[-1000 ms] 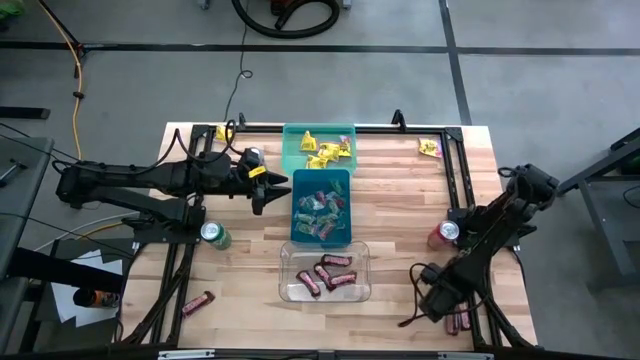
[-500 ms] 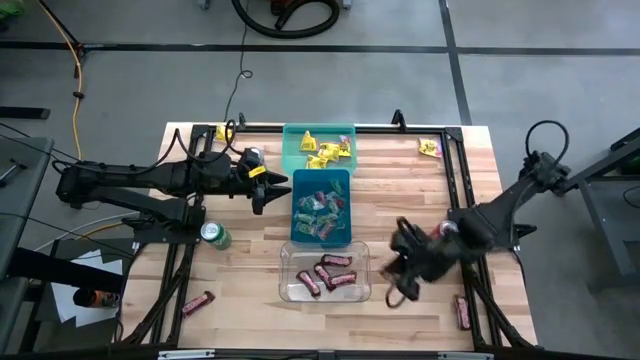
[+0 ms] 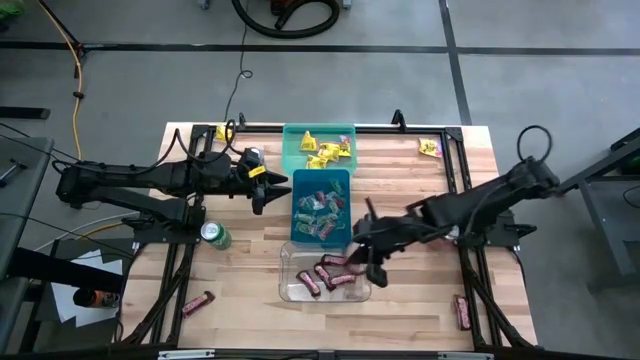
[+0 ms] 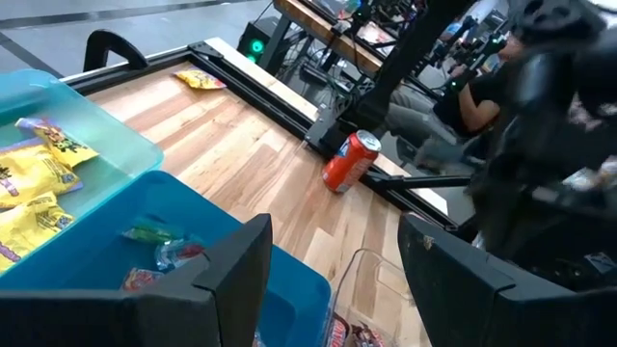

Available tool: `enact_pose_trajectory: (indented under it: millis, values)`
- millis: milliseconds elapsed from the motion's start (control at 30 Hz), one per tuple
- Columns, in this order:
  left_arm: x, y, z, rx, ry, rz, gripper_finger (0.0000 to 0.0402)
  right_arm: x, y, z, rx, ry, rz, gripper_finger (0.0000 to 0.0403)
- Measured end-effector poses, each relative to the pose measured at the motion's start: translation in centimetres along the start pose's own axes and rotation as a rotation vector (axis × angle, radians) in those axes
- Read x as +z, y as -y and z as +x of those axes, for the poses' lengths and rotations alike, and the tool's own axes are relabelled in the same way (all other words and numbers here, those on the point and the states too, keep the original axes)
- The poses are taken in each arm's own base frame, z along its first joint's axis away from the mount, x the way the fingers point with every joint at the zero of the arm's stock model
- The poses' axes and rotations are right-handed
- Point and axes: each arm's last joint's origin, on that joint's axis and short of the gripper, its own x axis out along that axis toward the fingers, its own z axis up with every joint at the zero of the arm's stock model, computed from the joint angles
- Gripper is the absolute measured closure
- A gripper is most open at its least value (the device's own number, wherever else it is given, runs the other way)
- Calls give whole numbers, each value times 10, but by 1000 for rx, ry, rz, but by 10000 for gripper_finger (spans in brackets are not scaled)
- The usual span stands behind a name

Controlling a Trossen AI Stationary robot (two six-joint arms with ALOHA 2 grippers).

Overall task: Sort candy
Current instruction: Put the brown candy into the transparent bin

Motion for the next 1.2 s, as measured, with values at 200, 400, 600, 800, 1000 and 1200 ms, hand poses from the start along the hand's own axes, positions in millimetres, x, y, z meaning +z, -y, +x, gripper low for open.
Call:
enact_pose_trajectory:
  millis: [200,400,600,800,1000,1200]
  values:
    - [0,2,0,-39,-15,-37,190,-11,7,44,-18,-138,-37,397]
    - [3,4,0,-86,2,-40,190,-17,11,58,-56,-178,-38,319]
    - [6,8,0,-143,20,-39,190,-8,15,44,-63,-158,-104,213]
    - [25,23,-7,-360,182,-26,190,11,24,14,-163,-120,-127,183]
    - [32,30,-7,-273,71,37,190,21,39,-15,-281,-63,-125,182]
    - [37,54,7,-226,-127,165,190,21,52,-35,-359,-66,-97,182]
